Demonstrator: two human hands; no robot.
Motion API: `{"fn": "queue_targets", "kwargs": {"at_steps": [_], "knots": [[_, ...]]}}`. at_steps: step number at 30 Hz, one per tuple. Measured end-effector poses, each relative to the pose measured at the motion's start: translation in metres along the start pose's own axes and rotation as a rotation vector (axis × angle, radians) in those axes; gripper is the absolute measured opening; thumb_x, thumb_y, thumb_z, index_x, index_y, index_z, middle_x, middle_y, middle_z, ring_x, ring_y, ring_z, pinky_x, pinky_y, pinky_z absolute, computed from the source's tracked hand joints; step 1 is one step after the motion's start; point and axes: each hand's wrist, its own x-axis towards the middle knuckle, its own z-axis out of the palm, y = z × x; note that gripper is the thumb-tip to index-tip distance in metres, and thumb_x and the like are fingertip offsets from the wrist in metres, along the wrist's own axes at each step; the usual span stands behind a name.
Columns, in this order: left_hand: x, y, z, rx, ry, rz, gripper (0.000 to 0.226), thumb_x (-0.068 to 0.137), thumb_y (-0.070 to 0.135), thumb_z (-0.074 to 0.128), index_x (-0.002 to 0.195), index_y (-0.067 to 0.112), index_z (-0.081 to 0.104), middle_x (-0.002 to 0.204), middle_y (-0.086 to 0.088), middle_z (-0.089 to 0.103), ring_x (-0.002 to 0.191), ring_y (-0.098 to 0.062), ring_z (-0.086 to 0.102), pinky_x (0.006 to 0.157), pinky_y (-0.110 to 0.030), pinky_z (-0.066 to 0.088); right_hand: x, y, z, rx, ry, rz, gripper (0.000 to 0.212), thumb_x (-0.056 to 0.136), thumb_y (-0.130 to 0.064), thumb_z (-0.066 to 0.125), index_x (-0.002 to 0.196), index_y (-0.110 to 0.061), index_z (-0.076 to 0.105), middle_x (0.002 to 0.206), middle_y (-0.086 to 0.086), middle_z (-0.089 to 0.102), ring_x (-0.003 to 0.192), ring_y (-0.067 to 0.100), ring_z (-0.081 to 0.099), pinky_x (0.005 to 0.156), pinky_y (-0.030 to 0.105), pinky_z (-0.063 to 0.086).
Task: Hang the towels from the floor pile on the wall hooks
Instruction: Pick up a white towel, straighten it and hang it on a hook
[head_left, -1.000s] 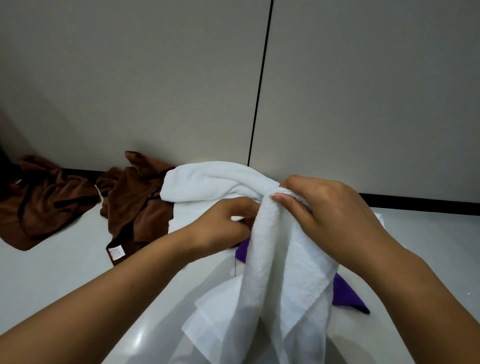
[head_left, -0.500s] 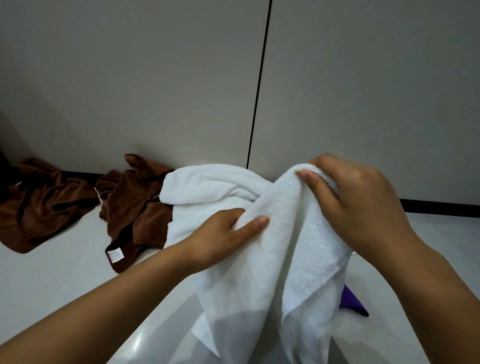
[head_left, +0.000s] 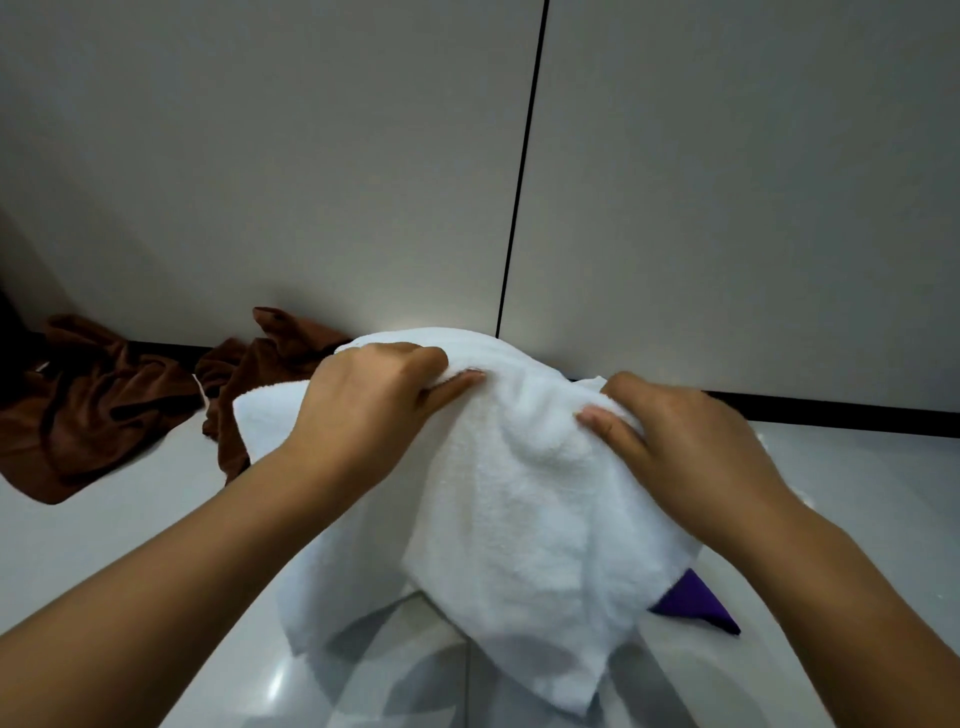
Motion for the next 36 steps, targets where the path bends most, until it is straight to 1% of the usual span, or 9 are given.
{"fn": "queue_targets", "kwargs": {"at_steps": [6, 9, 13, 17, 21, 26, 29, 33, 36], "knots": [[0.007, 0.011, 0.006, 0.071, 0.084, 0.248, 0.045, 0.087, 0.040, 0.047, 0.051, 0.013, 0.041, 0.045, -0.003, 0.036, 0.034, -0.025, 0.033, 0.044, -0.019, 0.019, 0.004, -0.025, 0.031, 0.281, -0.071, -0.069, 0.029, 0.092, -0.048, 0.046, 0.111, -0.025, 0.047, 0.102, -0.009, 0.053, 0.095, 0.012, 0.052, 0.078, 0.031, 0.043], [0.008, 0.014, 0.005, 0.093, 0.108, 0.261, 0.045, 0.087, 0.039, 0.046, 0.052, 0.011, 0.047, 0.045, -0.004, 0.042, 0.034, -0.025, 0.035, 0.045, -0.019, 0.018, 0.010, -0.037, 0.039, 0.420, -0.024, -0.067, 0.017, 0.095, -0.040, 0.047, 0.086, -0.024, 0.046, 0.083, -0.011, 0.052, 0.078, 0.003, 0.051, 0.070, 0.023, 0.042], [0.008, 0.008, 0.003, 0.106, 0.144, 0.238, 0.043, 0.085, 0.039, 0.049, 0.052, 0.012, 0.045, 0.045, -0.004, 0.040, 0.039, -0.019, 0.026, 0.046, -0.020, 0.016, 0.015, -0.048, 0.044, 0.766, 0.063, 0.149, 0.034, 0.099, -0.022, 0.043, 0.065, -0.025, 0.038, 0.056, -0.009, 0.041, 0.052, -0.007, 0.046, 0.053, 0.009, 0.036], [0.008, 0.008, 0.005, 0.108, 0.165, 0.179, 0.042, 0.084, 0.041, 0.049, 0.054, 0.018, 0.030, 0.043, -0.001, 0.033, 0.042, -0.017, 0.020, 0.048, -0.016, 0.002, 0.021, -0.056, 0.049, 0.853, 0.057, 0.320, 0.029, 0.100, -0.026, 0.035, 0.073, -0.017, 0.038, 0.063, -0.005, 0.043, 0.058, 0.007, 0.043, 0.055, 0.022, 0.033], [0.009, 0.005, 0.005, 0.081, 0.168, 0.104, 0.044, 0.083, 0.043, 0.048, 0.057, 0.018, 0.022, 0.052, 0.007, 0.018, 0.044, -0.019, 0.019, 0.053, -0.011, 0.002, 0.019, -0.058, 0.049, 0.620, 0.128, 0.187, 0.027, 0.101, -0.032, 0.028, 0.080, -0.016, 0.034, 0.063, -0.004, 0.043, 0.069, 0.023, 0.051, 0.064, 0.036, 0.039], [0.001, 0.002, 0.009, 0.010, 0.086, 0.107, 0.044, 0.083, 0.045, 0.046, 0.056, 0.018, 0.023, 0.051, 0.009, 0.019, 0.043, -0.016, 0.020, 0.050, -0.010, 0.003, 0.013, -0.036, 0.058, 0.165, 0.206, 0.000, 0.034, 0.100, -0.039, 0.028, 0.093, -0.012, 0.047, 0.068, 0.001, 0.057, 0.064, 0.025, 0.059, 0.054, 0.036, 0.046], [-0.005, 0.002, 0.022, -0.047, 0.036, 0.117, 0.046, 0.083, 0.047, 0.046, 0.057, 0.018, 0.022, 0.051, 0.010, 0.019, 0.042, -0.014, 0.021, 0.045, -0.012, 0.003, 0.012, -0.015, 0.072, -0.006, 0.356, -0.182, 0.052, 0.101, -0.041, 0.023, 0.077, -0.009, 0.056, 0.051, 0.000, 0.053, 0.040, 0.021, 0.051, 0.035, 0.026, 0.032], [-0.012, 0.000, 0.049, -0.021, -0.017, 0.192, 0.044, 0.084, 0.045, 0.045, 0.058, 0.018, 0.022, 0.043, 0.002, 0.030, 0.033, -0.022, 0.031, 0.044, -0.018, 0.011, 0.017, 0.010, 0.094, -0.118, 0.452, -0.314, 0.059, 0.102, -0.041, 0.016, 0.067, -0.010, 0.053, 0.048, 0.000, 0.047, 0.034, 0.020, 0.044, 0.036, 0.021, 0.024], [-0.008, -0.008, 0.067, 0.004, -0.092, 0.231, 0.044, 0.084, 0.046, 0.045, 0.057, 0.019, 0.023, 0.041, -0.001, 0.041, 0.031, -0.024, 0.038, 0.044, -0.015, 0.004, 0.032, 0.023, 0.110, -0.172, 0.476, -0.383, 0.052, 0.102, -0.040, 0.019, 0.068, -0.012, 0.047, 0.046, 0.002, 0.044, 0.032, 0.021, 0.041, 0.039, 0.020, 0.019]]}}
